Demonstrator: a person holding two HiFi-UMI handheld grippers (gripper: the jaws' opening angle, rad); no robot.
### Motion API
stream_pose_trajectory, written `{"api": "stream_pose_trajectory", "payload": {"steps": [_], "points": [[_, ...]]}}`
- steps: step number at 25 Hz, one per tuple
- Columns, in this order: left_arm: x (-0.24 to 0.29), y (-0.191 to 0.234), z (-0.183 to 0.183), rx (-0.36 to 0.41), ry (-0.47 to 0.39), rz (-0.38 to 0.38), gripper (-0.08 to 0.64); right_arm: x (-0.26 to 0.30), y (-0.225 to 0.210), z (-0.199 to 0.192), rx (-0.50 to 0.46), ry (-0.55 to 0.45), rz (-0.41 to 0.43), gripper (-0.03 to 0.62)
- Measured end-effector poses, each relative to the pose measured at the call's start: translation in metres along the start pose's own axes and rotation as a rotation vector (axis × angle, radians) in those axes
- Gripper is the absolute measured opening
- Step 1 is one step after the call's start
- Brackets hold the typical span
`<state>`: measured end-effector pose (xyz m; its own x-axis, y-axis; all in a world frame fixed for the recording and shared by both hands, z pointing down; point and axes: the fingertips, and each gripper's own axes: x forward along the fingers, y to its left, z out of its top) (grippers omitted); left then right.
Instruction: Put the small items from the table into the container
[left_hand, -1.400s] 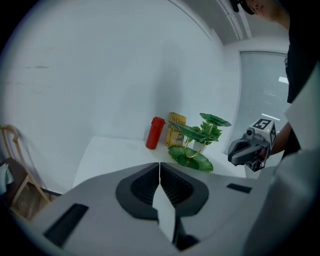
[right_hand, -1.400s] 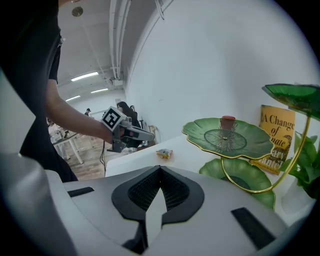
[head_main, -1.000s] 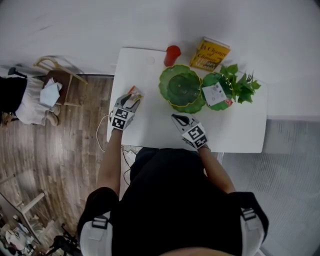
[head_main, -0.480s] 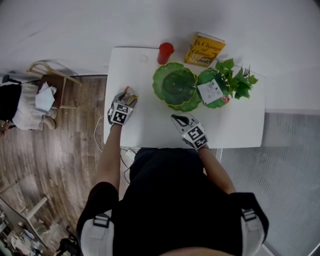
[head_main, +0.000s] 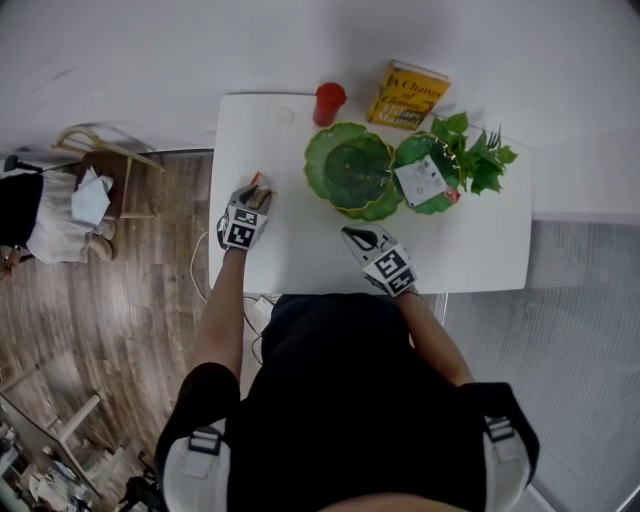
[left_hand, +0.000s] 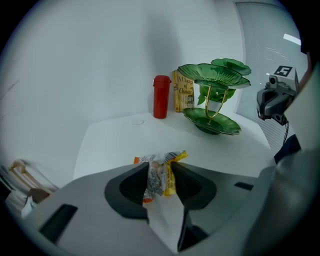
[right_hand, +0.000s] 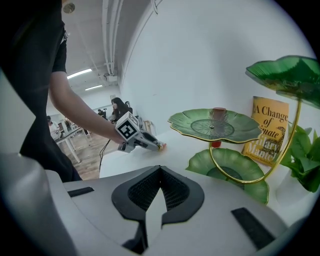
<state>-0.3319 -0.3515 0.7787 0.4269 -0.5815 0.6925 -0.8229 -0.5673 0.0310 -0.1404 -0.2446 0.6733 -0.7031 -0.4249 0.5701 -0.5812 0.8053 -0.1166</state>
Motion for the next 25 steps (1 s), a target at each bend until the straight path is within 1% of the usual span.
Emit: {"api": "stream_pose_trajectory", "payload": {"steps": [4,9,15,20,25], "points": [[-0.003,-0.001,0.001,0.003,-0.005,-0.002,0.119,0.002,0.001,0.003,-0.006,-0.004,0.003,0.021],[-0.007,-0.006,0.004,0.009,-0.019,-0.017,0.109,0.001,0.002,0.002,-0.008,-0.006,0.003,0.021],[-0.020,-0.014,0.021,0.010,-0.071,-0.022,0.106,-0.003,0.006,0.004,-0.011,-0.018,0.002,0.021],[-0.037,-0.028,0.045,0.008,-0.154,-0.018,0.106,-0.009,0.008,0.005,-0.013,-0.041,-0.011,0.021],[-0.070,-0.045,0.079,-0.047,-0.276,-0.010,0.106,-0.021,0.008,0.006,-0.009,-0.064,-0.036,0.021]]}}
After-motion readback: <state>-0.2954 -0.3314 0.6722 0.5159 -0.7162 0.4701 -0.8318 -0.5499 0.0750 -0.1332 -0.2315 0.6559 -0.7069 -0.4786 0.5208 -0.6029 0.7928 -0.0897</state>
